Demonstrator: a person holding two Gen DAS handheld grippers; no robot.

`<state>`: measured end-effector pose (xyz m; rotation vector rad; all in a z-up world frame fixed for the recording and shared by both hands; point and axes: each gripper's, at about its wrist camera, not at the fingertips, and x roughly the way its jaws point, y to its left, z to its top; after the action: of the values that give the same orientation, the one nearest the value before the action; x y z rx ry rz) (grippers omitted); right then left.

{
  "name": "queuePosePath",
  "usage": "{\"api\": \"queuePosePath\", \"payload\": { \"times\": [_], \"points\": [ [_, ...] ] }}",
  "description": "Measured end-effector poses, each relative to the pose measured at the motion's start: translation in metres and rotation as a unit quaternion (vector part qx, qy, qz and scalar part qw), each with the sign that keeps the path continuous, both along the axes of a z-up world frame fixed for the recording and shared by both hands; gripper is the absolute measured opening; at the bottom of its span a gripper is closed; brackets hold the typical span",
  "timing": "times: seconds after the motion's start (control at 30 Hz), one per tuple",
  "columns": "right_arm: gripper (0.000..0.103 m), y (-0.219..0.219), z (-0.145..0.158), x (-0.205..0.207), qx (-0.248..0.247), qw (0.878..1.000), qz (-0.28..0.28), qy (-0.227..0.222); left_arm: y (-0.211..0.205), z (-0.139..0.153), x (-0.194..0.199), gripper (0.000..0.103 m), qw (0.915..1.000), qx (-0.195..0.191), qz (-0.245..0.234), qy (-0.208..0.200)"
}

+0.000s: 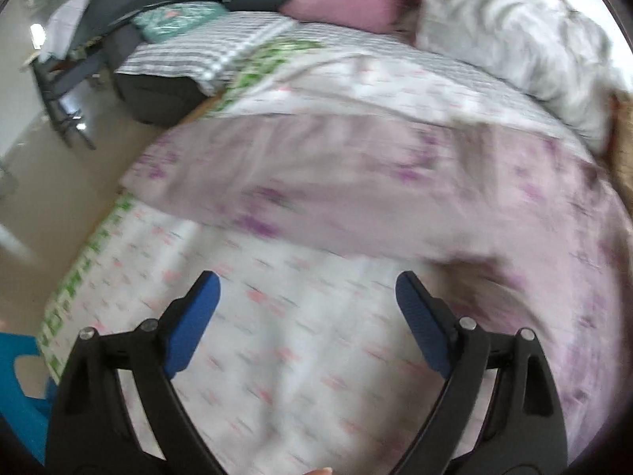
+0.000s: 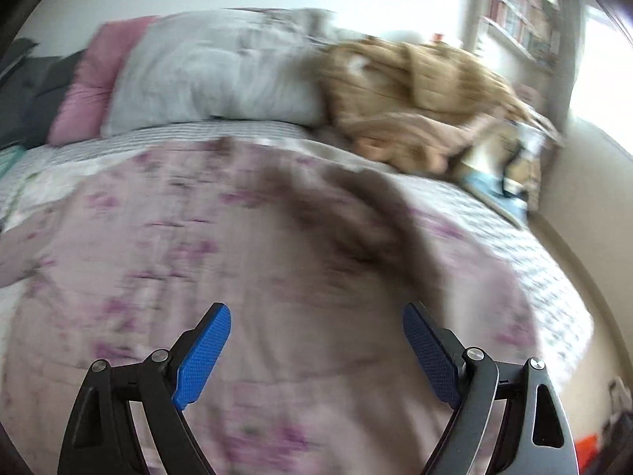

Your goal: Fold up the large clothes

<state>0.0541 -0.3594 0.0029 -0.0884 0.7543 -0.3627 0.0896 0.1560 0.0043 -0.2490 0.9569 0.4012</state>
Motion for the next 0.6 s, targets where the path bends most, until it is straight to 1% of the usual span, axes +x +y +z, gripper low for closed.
{"api": "queuePosePath", "payload": {
  "times": [0.03,0.07,0.13,0.2,0.27,0.3,0.37,0.4,0.47,0.53,0.6],
  "points": [
    [0.09,-0.013,-0.002,-0.003,-0.008,1.0,-0.017,0.007,-0.011,0.004,0.0,0.09,0.9999,-0.007,-0.006,-0.004],
    [0.09,-0.027,-0.005,-0.006,-0.015,0.999,-0.035,0.017,-0.03,0.011,-0.007,0.09,0.9994,-0.024,-0.018,-0.016],
    [0.089,-0.051,-0.018,-0.008,-0.023,0.997,-0.059,0.047,-0.062,0.015,-0.013,0.09,0.9975,-0.056,-0.032,-0.029],
    [0.083,-0.067,-0.029,-0.005,-0.031,0.994,-0.07,0.074,-0.092,0.014,-0.016,0.09,0.9932,-0.097,-0.054,-0.034],
    [0.063,-0.084,-0.046,0.002,-0.042,0.99,-0.082,0.111,-0.124,0.01,-0.017,0.09,0.9883,-0.126,-0.079,-0.034],
    [0.056,-0.093,-0.055,0.004,-0.038,0.987,-0.084,0.129,-0.137,0.007,-0.017,0.09,0.9862,-0.135,-0.09,-0.034],
    [0.019,-0.107,-0.063,0.003,-0.027,0.986,-0.072,0.146,-0.16,0.001,-0.016,0.09,0.983,-0.145,-0.105,-0.038],
    [0.012,-0.113,-0.061,0.002,-0.019,0.987,-0.06,0.148,-0.17,-0.003,-0.014,0.09,0.9819,-0.148,-0.111,-0.038],
    [0.008,-0.12,-0.049,0.001,-0.027,0.988,-0.043,0.146,-0.186,-0.008,-0.009,0.09,0.9793,-0.157,-0.122,-0.035],
    [0.008,-0.129,-0.03,0.002,-0.072,0.987,-0.039,0.142,-0.193,-0.009,-0.004,0.09,0.9777,-0.163,-0.128,-0.036],
    [0.007,-0.145,-0.004,0.009,-0.133,0.981,-0.05,0.132,-0.203,-0.007,0.003,0.09,0.9769,-0.157,-0.137,-0.047]
  ]
}}
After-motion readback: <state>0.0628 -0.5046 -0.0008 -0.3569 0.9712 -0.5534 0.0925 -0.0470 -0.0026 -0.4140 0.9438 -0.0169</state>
